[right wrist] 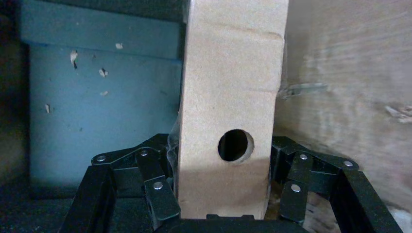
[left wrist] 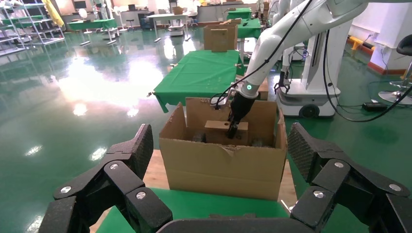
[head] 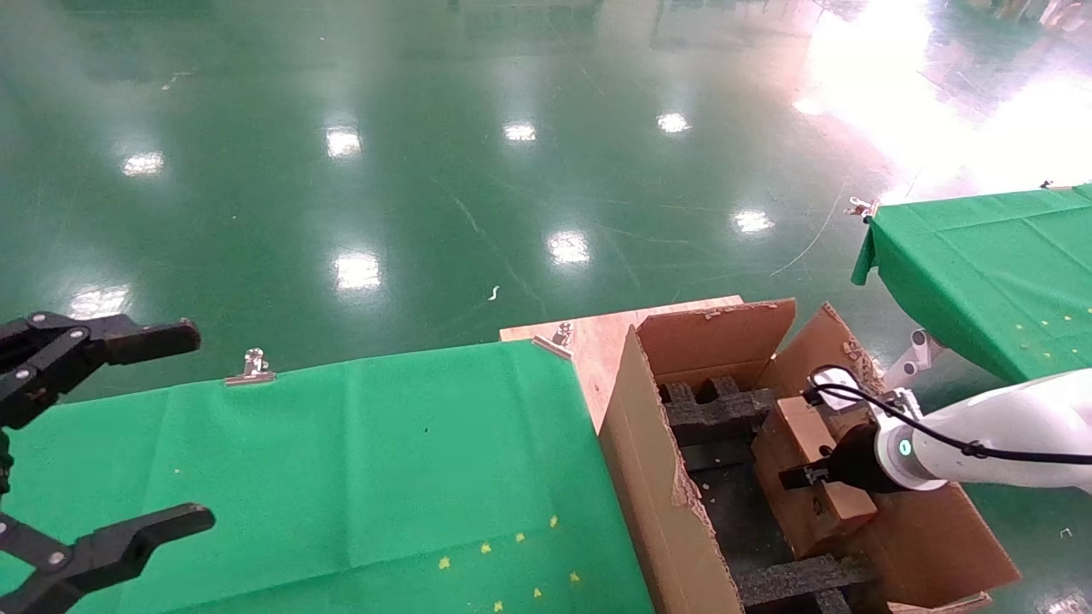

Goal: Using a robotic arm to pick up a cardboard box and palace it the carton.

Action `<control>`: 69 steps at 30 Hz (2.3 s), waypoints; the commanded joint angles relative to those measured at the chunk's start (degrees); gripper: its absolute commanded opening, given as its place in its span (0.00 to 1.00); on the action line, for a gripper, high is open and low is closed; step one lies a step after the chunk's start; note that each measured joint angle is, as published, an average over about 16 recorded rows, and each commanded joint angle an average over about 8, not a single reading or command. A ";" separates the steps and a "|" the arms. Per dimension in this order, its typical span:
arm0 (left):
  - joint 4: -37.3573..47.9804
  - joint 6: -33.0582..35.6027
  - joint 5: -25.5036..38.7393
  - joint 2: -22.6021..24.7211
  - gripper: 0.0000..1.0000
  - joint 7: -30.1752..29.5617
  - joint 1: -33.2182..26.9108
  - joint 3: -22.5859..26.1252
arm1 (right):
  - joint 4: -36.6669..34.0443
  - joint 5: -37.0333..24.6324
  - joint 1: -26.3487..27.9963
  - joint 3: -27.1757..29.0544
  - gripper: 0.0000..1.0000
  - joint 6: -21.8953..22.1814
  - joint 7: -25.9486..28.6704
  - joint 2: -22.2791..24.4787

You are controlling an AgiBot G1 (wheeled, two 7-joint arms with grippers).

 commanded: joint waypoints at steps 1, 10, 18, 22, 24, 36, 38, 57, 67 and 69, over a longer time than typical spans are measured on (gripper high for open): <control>0.00 0.00 0.00 0.00 1.00 0.00 0.00 0.00 | -1.00 0.69 -0.44 0.04 0.27 -0.13 -0.98 -0.63; 0.01 -0.01 -0.02 -0.01 1.00 0.00 0.01 0.00 | -2.03 1.44 -0.84 0.12 1.00 -0.30 -1.97 -1.30; 0.01 -0.01 -0.02 0.00 1.00 0.00 0.01 0.00 | -1.61 1.17 -0.59 0.11 1.00 -0.52 -1.62 -0.97; 0.01 -0.01 -0.02 0.00 1.00 0.00 0.01 0.00 | -1.44 1.00 -0.27 0.09 1.00 -0.79 -1.73 -0.78; 0.01 -0.01 -0.02 0.00 1.00 0.00 0.01 0.00 | -1.22 0.87 -0.01 0.07 1.00 -0.98 -1.76 -0.57; 0.02 -0.01 -0.03 -0.01 1.00 0.01 0.01 0.01 | 1.33 0.15 2.68 0.49 1.00 -2.25 -1.19 1.28; 0.02 -0.01 -0.03 -0.01 1.00 0.01 0.01 0.01 | 2.23 0.01 3.73 0.83 1.00 -2.37 -1.11 1.75; 0.02 -0.01 -0.03 -0.01 1.00 0.01 0.00 0.02 | 21.84 5.96 25.42 10.40 1.00 -12.01 -6.65 8.82; 0.02 -0.03 -0.05 -0.02 1.00 0.02 0.02 0.01 | 26.59 11.04 29.02 13.32 1.00 -14.44 -9.50 10.59; 0.02 -0.03 -0.05 -0.03 1.00 0.02 0.02 0.02 | 26.16 10.66 28.66 13.05 1.00 -14.27 -9.29 10.47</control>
